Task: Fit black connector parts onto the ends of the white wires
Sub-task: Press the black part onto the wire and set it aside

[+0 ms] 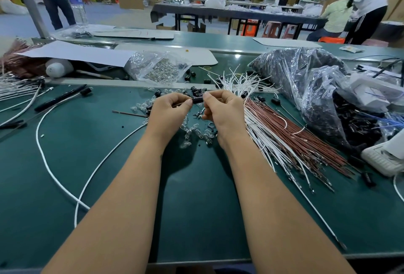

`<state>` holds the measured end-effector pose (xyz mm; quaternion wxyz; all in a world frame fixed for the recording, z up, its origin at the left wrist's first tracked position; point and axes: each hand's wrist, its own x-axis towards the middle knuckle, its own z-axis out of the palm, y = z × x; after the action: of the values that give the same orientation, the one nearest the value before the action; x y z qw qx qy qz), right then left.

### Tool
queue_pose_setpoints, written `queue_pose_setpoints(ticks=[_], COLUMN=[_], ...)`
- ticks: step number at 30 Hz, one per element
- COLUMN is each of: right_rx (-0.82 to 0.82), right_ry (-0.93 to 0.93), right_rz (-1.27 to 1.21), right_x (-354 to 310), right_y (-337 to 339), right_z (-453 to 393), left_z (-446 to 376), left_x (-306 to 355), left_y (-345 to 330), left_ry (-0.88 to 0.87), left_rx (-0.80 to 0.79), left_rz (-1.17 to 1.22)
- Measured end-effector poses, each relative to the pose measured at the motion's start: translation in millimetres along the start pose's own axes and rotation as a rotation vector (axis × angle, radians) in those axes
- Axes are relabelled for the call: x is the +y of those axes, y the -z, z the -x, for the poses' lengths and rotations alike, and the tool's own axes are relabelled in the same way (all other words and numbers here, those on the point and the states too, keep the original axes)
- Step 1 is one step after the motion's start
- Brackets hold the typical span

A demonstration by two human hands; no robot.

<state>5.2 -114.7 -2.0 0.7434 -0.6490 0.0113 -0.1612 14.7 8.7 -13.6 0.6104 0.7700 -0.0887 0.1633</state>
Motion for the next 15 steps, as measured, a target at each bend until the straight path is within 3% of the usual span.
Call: queue_pose_setpoints(ticks=[15], right_rx=[-0.110], right_ry=[0.051], right_rz=[-0.007], right_x=[12.2], right_y=[6.2], right_z=[-0.4], left_z=[-0.5], left_x=[-1.8], left_y=[3.3], left_ry=[0.034], left_rx=[-0.031], left_rz=[0.117])
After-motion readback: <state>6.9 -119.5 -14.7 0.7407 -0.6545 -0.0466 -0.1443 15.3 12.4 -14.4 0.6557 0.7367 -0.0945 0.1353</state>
